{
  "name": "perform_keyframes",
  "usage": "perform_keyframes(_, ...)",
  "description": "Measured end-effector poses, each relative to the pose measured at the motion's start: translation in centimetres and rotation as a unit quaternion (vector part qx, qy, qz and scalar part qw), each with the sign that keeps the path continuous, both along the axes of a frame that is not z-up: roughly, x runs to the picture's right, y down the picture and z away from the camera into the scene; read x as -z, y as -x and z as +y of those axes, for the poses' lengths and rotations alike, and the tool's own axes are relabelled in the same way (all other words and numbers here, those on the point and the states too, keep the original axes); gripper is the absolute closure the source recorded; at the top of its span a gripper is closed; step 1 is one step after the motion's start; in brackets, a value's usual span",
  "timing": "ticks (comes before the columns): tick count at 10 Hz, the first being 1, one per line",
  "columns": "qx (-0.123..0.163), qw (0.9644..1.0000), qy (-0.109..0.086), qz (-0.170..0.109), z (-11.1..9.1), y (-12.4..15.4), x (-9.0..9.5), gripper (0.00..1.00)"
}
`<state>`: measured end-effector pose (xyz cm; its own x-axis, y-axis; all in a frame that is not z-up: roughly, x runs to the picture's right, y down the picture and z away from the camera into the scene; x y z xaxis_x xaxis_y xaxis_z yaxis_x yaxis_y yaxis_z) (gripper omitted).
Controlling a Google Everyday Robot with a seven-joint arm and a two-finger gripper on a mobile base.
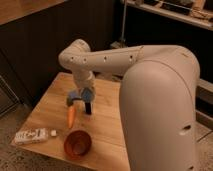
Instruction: Place the ceramic cup over the eraser
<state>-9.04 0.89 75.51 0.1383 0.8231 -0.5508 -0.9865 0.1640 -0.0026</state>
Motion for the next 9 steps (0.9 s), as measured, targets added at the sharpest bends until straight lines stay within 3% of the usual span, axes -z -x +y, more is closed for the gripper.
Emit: perform_keyframes(9, 0.007, 0.9999, 0.009, -0.005, 0.8, -0.1, -1.3, 1.00)
